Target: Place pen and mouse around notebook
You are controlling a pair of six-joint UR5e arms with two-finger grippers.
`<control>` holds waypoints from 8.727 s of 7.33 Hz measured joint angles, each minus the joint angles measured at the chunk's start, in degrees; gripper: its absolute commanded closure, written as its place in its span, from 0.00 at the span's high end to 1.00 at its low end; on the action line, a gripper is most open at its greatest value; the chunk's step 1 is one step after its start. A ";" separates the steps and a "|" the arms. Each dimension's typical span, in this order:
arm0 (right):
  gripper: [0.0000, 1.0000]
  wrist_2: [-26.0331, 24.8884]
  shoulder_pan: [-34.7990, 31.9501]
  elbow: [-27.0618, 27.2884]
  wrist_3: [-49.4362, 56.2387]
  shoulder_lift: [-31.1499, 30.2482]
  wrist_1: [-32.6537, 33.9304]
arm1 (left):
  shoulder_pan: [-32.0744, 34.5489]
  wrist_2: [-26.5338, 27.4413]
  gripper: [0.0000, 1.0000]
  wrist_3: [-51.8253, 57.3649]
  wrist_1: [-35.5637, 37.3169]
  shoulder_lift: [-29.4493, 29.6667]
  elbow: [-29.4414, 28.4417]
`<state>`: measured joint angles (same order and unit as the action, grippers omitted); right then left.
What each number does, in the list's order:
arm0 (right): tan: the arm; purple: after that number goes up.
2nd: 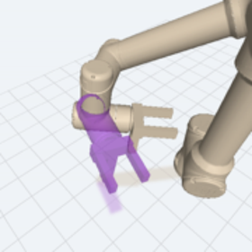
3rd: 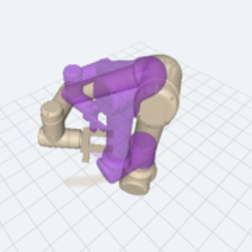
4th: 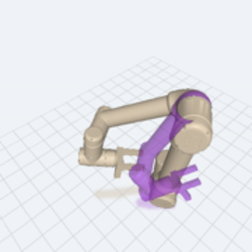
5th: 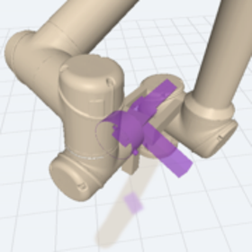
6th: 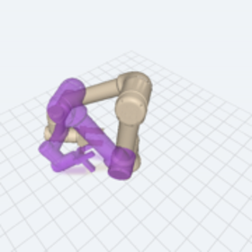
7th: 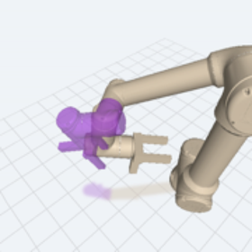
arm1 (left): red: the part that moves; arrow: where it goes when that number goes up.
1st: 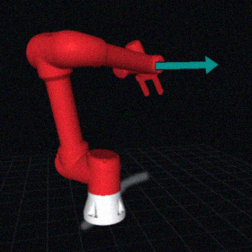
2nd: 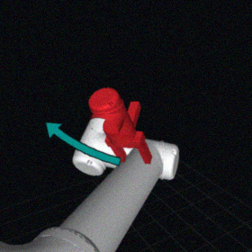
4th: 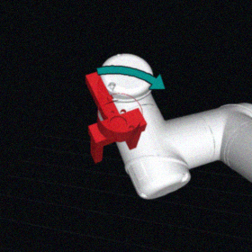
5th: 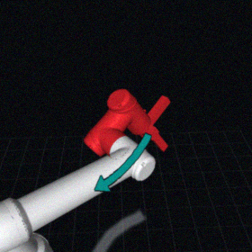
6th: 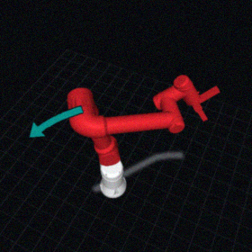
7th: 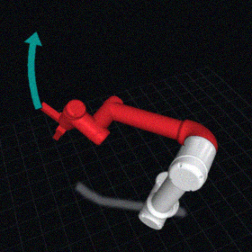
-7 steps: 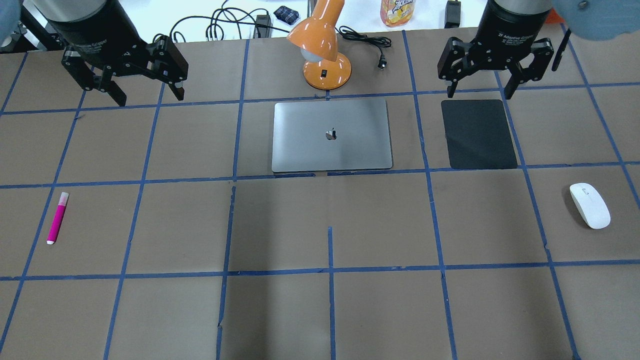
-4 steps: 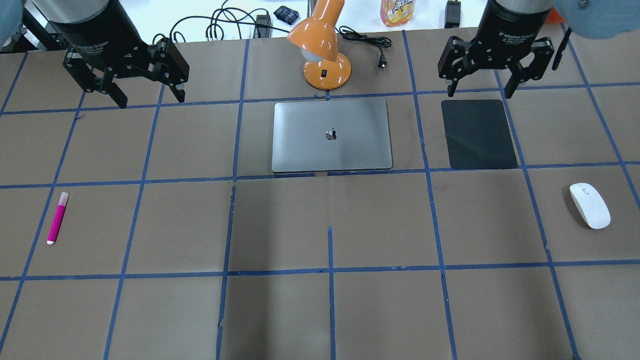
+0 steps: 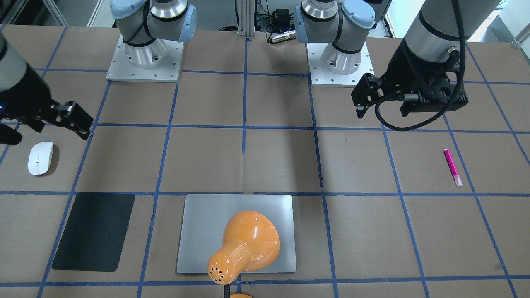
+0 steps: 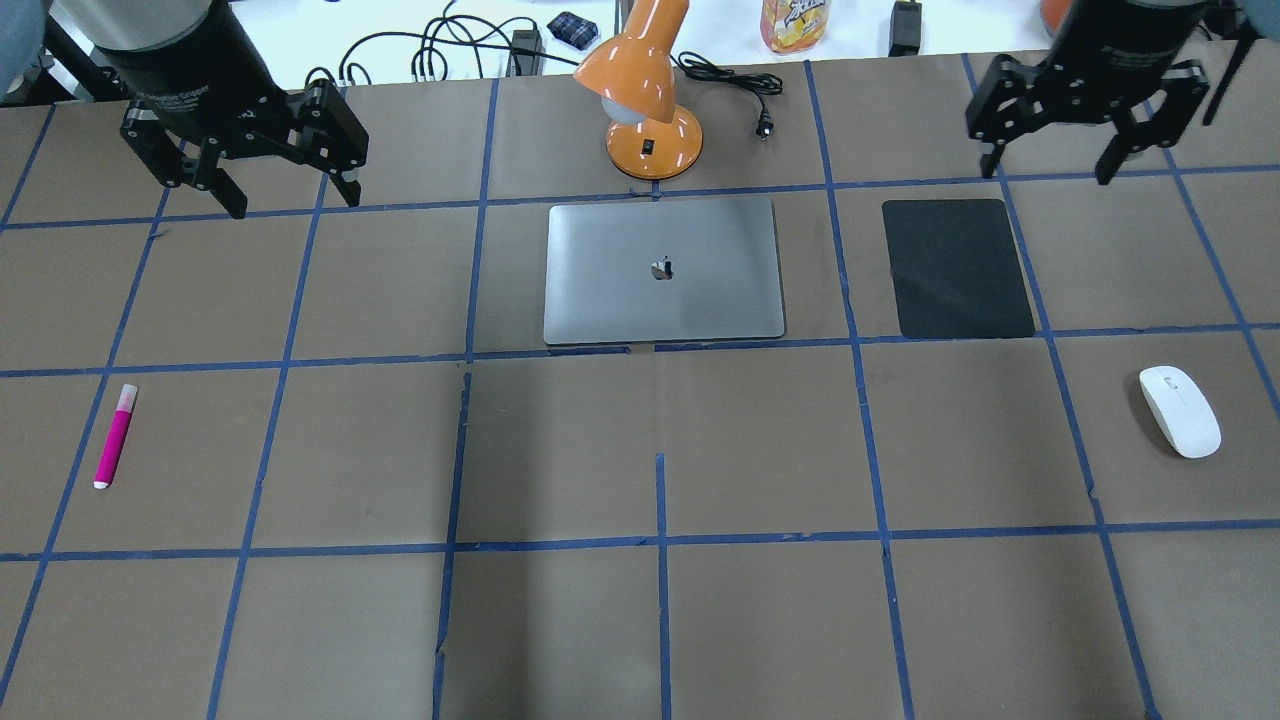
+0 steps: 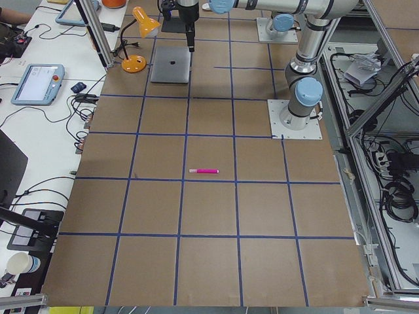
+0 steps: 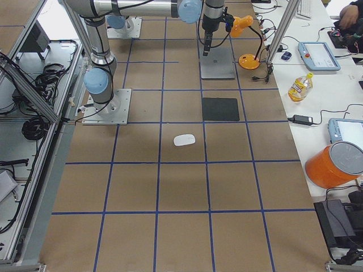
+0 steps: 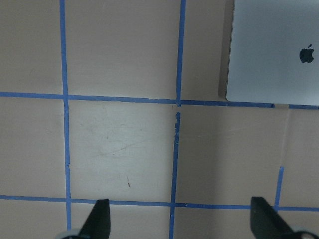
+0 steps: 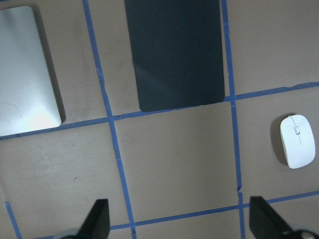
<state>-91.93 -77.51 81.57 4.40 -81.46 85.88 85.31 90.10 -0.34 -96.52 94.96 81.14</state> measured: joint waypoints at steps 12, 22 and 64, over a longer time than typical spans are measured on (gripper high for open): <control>0.94 3.83 29.80 35.51 51.20 10.82 47.26 | -37.07 3.23 1.00 42.45 37.87 17.70 20.16; 0.41 3.70 23.91 30.80 42.19 9.27 45.96 | -40.25 5.60 0.16 44.11 49.08 20.12 29.32; 1.00 2.86 -8.84 11.80 -0.49 -6.52 14.64 | 9.48 -6.74 0.95 -50.83 19.55 6.19 14.69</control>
<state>-89.08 -86.35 93.37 3.91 -87.98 100.52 94.79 83.37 -51.17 -76.97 101.15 95.83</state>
